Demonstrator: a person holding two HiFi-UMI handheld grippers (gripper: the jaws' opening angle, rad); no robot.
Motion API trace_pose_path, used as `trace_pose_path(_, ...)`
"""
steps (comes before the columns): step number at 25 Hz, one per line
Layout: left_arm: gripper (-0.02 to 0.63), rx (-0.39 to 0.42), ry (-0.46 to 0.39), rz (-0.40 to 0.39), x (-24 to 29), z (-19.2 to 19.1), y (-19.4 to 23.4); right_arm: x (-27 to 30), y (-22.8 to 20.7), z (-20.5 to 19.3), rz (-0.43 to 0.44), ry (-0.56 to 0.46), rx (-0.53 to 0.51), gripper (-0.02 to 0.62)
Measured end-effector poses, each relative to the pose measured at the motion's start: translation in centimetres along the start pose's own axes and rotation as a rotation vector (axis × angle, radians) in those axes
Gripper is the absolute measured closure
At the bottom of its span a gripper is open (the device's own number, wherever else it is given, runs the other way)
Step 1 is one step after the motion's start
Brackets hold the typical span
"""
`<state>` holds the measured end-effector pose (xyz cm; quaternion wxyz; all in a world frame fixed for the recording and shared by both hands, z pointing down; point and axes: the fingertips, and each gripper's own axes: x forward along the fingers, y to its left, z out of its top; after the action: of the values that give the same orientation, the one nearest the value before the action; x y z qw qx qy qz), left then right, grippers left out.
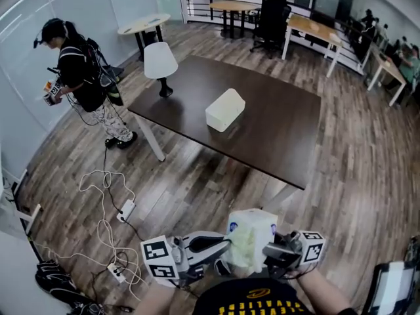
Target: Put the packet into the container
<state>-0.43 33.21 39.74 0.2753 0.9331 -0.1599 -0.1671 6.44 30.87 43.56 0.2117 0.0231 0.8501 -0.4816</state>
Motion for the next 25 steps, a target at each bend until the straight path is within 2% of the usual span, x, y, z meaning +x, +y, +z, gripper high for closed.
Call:
trace_pose_path(3, 0.596, -0.038, -0.014, 0.045, -0.7, 0.6, 2.8, 0.8, -2.2, 0.8, -0.069, -0.021, -0.003, 0.287)
trace_pose_path(5, 0.566, -0.079, -0.035, 0.087, -1.2, 0.9, 4.6, 1.0, -3.5, 1.3, -0.121, -0.029, -0.012, 0.302)
trace_pose_path(10, 0.436, -0.173, -0.11, 0.243, -3.2, 2.2, 9.3, 1.2, -6.4, 3.8, -0.227, -0.069, -0.041, 0.314)
trace_pose_path(12, 0.399, -0.167, -0.095, 0.315, -3.8, 2.4, 10.6, 1.3, -7.8, 4.7, -0.285, -0.075, -0.064, 0.314)
trace_pose_path(15, 0.332, -0.118, -0.027, 0.391, -3.1, 2.7, 11.9, 1.7, -9.9, 6.1, -0.362, -0.061, -0.116, 0.314)
trace_pose_path(19, 0.269, -0.083, 0.059, 0.416, 0.0, 2.2, 14.7, 3.1, -12.2, 8.5, -0.377, -0.038, -0.142, 0.314)
trace_pose_path(23, 0.216, -0.154, 0.019, 0.408, 2.5, 3.8, 19.4, 5.1, -14.6, 11.6, -0.341, -0.006, -0.123, 0.314)
trace_pose_path(25, 0.165, -0.198, 0.004, 0.388, 3.8, 4.8, 21.5, 5.5, -15.7, 13.5, -0.317, -0.008, -0.096, 0.314)
